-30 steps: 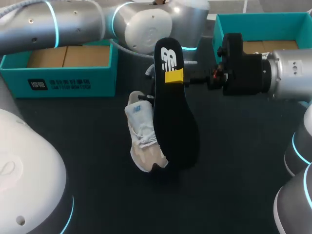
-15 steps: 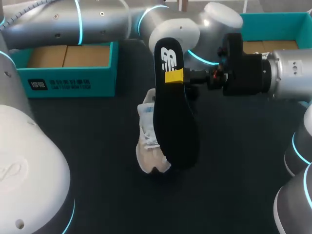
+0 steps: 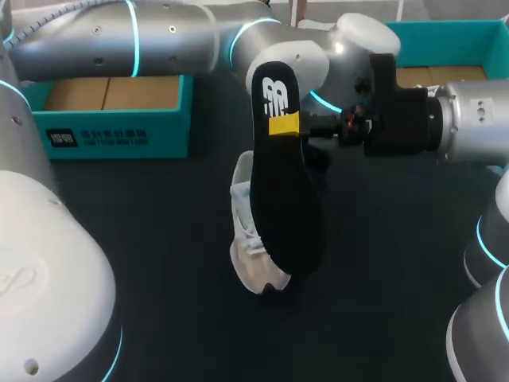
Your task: Take the shoe out of the shoebox, open the shoe tongue, remove and reinsert the insole, then place the shoe into the shoebox
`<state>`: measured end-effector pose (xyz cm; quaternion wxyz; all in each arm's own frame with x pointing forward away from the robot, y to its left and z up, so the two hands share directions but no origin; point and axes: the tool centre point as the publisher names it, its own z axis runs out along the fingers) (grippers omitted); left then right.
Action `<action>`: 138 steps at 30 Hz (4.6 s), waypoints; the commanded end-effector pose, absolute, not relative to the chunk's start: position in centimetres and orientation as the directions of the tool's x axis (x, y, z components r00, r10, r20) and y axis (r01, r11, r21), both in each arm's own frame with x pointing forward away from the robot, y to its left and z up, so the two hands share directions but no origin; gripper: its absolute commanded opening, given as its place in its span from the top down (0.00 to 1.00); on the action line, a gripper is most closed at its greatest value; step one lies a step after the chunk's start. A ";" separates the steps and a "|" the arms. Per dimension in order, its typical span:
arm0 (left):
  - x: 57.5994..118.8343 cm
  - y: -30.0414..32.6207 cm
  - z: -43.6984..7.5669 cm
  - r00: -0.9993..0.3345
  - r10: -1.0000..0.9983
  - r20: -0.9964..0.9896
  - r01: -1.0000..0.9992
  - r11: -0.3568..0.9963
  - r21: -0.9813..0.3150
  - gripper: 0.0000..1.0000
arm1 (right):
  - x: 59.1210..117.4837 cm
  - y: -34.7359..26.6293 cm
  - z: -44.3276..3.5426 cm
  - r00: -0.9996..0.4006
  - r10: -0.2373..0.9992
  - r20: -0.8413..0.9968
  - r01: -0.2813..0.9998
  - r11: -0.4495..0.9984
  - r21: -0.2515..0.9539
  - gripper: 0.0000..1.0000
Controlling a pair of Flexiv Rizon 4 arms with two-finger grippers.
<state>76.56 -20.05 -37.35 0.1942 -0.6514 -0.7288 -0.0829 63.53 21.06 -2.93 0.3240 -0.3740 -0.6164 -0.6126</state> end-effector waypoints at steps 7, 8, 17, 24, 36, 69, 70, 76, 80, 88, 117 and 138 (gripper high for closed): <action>76.3 -20.7 -38.9 -0.076 0.918 0.389 0.975 0.150 -0.165 0.09 | 63.5 21.4 -2.9 -0.508 0.069 0.858 0.859 -0.030 0.511 1.00; 76.4 -20.5 -38.6 -0.068 0.927 0.369 0.974 0.142 -0.178 0.00 | 63.5 21.4 -2.9 -0.508 0.069 0.858 0.859 -0.030 0.511 1.00; 78.9 -19.6 -32.0 -0.116 0.989 0.091 0.965 0.134 -0.227 0.00 | 63.5 21.4 -2.9 -0.508 0.069 0.858 0.859 -0.030 0.511 1.00; 80.1 -19.3 -25.8 -0.113 0.976 -0.187 0.976 0.073 -0.206 0.00 | 63.5 21.4 -2.9 -0.508 0.069 0.858 0.859 -0.030 0.511 1.00; 80.7 -16.2 -20.1 -0.076 0.883 -0.464 0.997 0.055 -0.059 0.00 | 64.2 18.0 -1.9 -0.436 0.120 0.892 0.877 -0.167 0.451 1.00; 77.0 -8.3 -12.7 0.041 0.497 -0.867 0.999 -0.021 0.036 0.00 | 78.6 12.9 -7.8 0.027 -0.021 0.999 0.900 -0.435 -0.034 1.00; 77.0 -8.1 -12.7 0.049 0.504 -0.862 0.999 -0.032 0.038 0.00 | 78.6 12.9 -7.8 0.027 -0.021 0.999 0.900 -0.435 -0.034 1.00; 77.0 -8.0 -12.6 0.075 0.566 -0.821 0.997 -0.072 0.042 0.00 | 78.6 12.9 -7.8 0.027 -0.021 0.999 0.900 -0.435 -0.034 1.00; 77.0 -8.0 -12.6 0.075 0.566 -0.821 0.997 -0.072 0.042 0.00 | 78.6 12.9 -7.8 0.027 -0.021 0.999 0.900 -0.435 -0.034 1.00; 77.0 -7.7 -13.8 0.022 0.455 -0.890 0.999 -0.054 -0.003 0.00 | 78.6 12.9 -7.8 0.027 -0.021 0.999 0.900 -0.435 -0.034 1.00; 74.4 -12.2 -14.0 0.075 0.136 -0.988 0.997 -0.017 0.074 0.00 | 80.4 21.3 -12.5 0.210 -0.118 0.970 0.907 -0.346 -0.239 1.00; 75.3 -16.2 -15.3 0.119 0.085 -0.989 0.993 -0.018 0.117 0.62 | 82.1 24.7 -13.9 0.249 -0.130 0.960 0.928 -0.253 -0.275 1.00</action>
